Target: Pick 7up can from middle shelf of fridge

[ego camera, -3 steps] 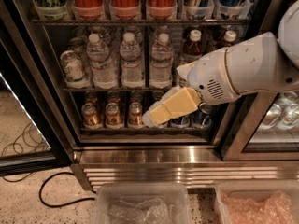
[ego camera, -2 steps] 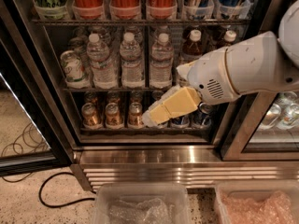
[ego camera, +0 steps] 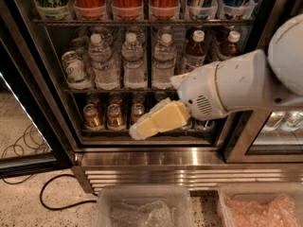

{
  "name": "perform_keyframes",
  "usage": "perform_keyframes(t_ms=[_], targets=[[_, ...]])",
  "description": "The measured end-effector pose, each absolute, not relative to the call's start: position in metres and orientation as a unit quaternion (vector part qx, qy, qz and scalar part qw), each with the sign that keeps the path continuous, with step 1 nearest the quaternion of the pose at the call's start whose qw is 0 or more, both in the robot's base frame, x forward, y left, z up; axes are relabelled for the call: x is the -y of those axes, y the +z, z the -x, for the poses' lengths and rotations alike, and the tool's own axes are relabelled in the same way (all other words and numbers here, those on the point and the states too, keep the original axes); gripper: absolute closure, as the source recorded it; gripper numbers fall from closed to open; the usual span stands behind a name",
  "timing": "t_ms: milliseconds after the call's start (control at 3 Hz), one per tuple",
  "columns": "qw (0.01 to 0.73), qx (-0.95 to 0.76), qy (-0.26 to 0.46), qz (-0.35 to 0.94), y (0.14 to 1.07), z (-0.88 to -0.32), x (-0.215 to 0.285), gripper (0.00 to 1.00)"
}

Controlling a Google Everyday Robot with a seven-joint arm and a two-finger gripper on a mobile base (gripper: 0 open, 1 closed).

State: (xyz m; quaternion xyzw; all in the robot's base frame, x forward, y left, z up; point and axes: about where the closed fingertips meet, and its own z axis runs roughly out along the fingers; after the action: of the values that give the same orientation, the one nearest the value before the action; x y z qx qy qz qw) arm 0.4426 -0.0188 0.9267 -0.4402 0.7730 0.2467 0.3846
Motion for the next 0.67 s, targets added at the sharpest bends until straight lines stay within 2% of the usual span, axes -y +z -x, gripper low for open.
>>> perform_keyframes(t_ms=[667], targets=[[0.418,-0.768,0.287,0.391,0.897,-0.413,-0.069,0.0]])
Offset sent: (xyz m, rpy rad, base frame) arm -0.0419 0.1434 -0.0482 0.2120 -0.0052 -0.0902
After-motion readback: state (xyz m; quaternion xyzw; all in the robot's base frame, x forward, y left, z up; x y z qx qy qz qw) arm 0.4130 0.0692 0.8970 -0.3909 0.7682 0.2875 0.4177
